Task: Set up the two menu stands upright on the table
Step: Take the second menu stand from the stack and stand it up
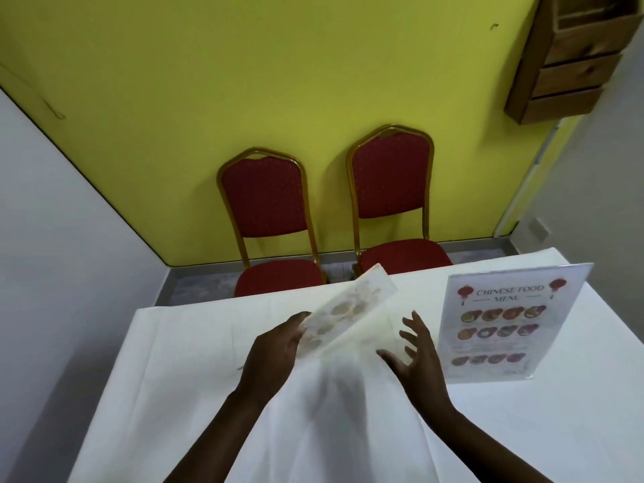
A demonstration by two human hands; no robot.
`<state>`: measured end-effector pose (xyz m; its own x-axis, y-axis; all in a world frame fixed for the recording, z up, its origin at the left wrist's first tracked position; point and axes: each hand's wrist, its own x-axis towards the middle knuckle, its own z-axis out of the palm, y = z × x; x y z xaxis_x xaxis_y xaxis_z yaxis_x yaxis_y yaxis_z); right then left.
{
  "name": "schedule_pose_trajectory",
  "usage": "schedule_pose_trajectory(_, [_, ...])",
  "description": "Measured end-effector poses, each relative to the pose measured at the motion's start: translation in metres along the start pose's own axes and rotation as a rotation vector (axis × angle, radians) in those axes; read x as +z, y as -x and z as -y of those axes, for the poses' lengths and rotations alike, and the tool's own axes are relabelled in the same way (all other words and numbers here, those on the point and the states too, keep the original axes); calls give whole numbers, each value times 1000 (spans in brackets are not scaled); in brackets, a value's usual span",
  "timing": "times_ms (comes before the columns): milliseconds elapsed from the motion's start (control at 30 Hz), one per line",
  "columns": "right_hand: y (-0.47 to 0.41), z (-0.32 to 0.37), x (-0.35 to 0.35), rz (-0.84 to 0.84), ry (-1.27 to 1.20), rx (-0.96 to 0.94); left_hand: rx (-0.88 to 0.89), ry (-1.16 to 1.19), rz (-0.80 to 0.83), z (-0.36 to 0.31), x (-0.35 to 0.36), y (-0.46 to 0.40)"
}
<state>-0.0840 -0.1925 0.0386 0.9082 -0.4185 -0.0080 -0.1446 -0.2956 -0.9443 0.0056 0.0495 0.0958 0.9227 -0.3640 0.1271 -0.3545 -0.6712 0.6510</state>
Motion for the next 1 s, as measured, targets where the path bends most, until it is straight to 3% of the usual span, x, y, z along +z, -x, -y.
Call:
schedule_pose_trajectory(200, [-19, 8, 23, 33, -174, 163, -205, 512, -71, -15, -9, 12])
schedule_pose_trajectory(333, [-24, 7, 24, 11, -96, 104, -335, 696, -99, -16, -7, 20])
schedule_pose_trajectory(500, [-15, 19, 29, -43, 74, 26, -352, 540, -124, 5, -3, 28])
schedule_pose_trajectory(667, [-2, 21, 39, -59, 24, -47, -360, 337, -165, 30, 12, 37])
schedule_pose_trajectory(800, [4, 17, 49, -37, 7, -15, -404, 315, -219, 37, 22, 46])
schedule_pose_trajectory(1000, [11, 16, 59, -49, 68, -19, -382, 357, -175, 45, 18, 46])
